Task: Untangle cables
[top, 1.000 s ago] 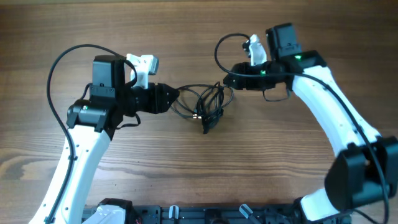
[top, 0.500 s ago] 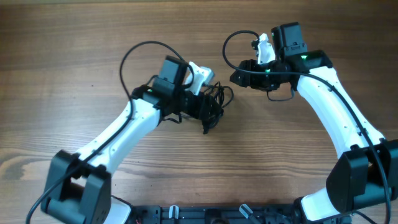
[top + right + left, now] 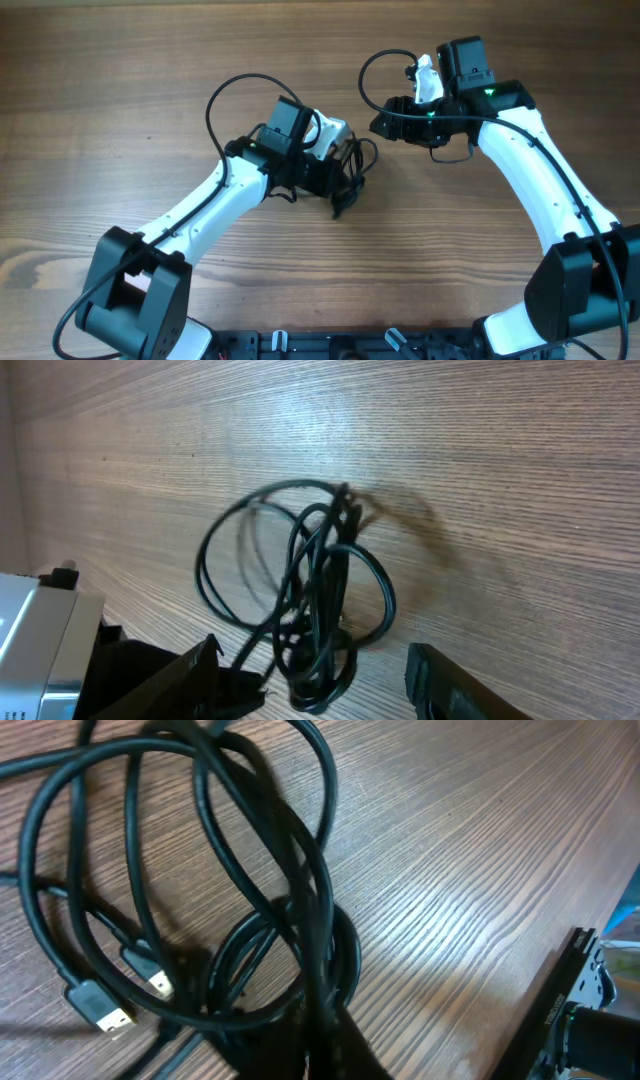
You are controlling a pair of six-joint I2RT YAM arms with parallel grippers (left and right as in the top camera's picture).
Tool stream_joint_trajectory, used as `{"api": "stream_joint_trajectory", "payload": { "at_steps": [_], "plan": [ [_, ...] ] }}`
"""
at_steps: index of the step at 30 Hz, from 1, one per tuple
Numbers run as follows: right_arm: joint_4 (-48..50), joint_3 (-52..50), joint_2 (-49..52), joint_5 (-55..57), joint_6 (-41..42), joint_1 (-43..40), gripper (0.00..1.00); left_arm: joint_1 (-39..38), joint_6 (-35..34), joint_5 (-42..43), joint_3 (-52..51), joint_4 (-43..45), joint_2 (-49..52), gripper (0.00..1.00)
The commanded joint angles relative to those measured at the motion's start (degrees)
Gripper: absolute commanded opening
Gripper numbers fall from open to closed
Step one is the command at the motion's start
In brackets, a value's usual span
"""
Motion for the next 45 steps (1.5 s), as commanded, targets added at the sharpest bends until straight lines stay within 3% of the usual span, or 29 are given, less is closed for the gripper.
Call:
{"api": "stream_joint_trajectory", "payload": {
  "at_steps": [1,22,32,45],
  "plan": [
    [-0.28,0.28,0.24,0.61,0.0,-0.02,0.63,-0.13,-2.91,-0.39,0.7,0.35,0.44,0.04],
    [-0.37,0.28,0.24,1.31,-0.15,-0.02,0.63,0.04,-5.31,-1.29,0.72,1.73,0.09,0.04],
    [-0.39,0.2,0.24,2.58,-0.2,-0.02,0.63,0.76,-15.02,-11.61,0.72,3.21,-0.17,0.04],
    [5.53,0.2,0.31,3.61,1.55,-0.22,0.66,0.76,-15.19,-15.56,0.76,8.87,-0.31,0.04]
  ]
}}
